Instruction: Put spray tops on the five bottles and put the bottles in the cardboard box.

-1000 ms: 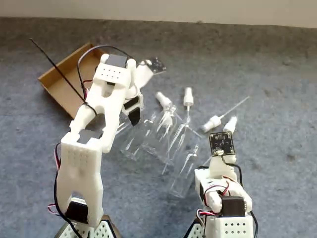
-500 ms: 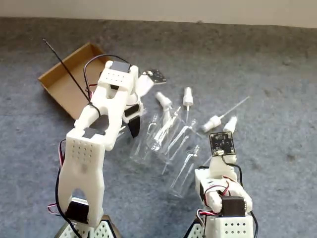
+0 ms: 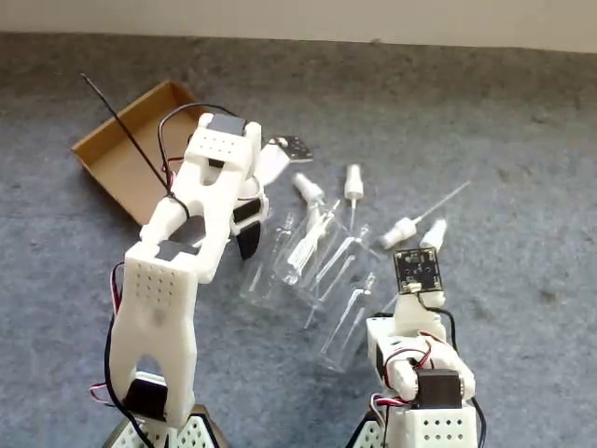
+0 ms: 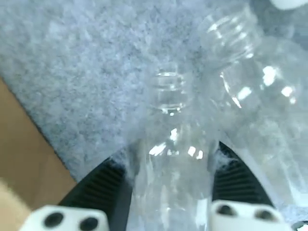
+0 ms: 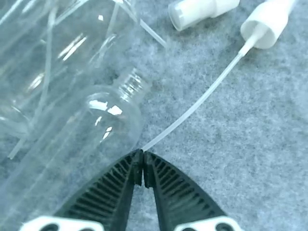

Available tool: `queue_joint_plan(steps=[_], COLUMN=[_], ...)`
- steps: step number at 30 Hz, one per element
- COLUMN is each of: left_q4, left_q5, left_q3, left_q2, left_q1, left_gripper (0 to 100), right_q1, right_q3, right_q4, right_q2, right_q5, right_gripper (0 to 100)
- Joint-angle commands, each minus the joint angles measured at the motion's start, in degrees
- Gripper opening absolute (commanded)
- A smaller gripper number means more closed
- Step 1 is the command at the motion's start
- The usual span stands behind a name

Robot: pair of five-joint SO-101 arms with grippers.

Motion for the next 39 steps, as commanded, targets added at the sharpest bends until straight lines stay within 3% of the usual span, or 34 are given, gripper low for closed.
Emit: queue_joint_plan(steps=[1, 4, 11, 20, 39], left_q4=[2.02, 2.2, 2.2, 1.76, 0.35], left_q5=[-0.35, 0.7, 12.31, 12.48, 12.57], left_q3=[-2.86, -2.77, 1.27, 21.32, 50.59], left_q2=[-10.59, -15.69, -26.86, -51.65, -99.56], left_q1=[0.57, 0.75, 1.45, 10.51, 9.8], left_gripper=[8, 8, 8, 8, 8], right_q1=[-0.22, -0.22, -0.22, -0.22, -0.22], right_q3=[8.66, 8.66, 8.66, 8.66, 8.66], right_q4=[0.4, 0.4, 0.4, 0.4, 0.4], right_q2=[-0.48, -0.48, -0.48, -0.48, -0.48], right_q5=[-0.53, -0.53, -0.53, -0.53, -0.53], right_gripper=[0.4, 0.4, 0.4, 0.4, 0.4])
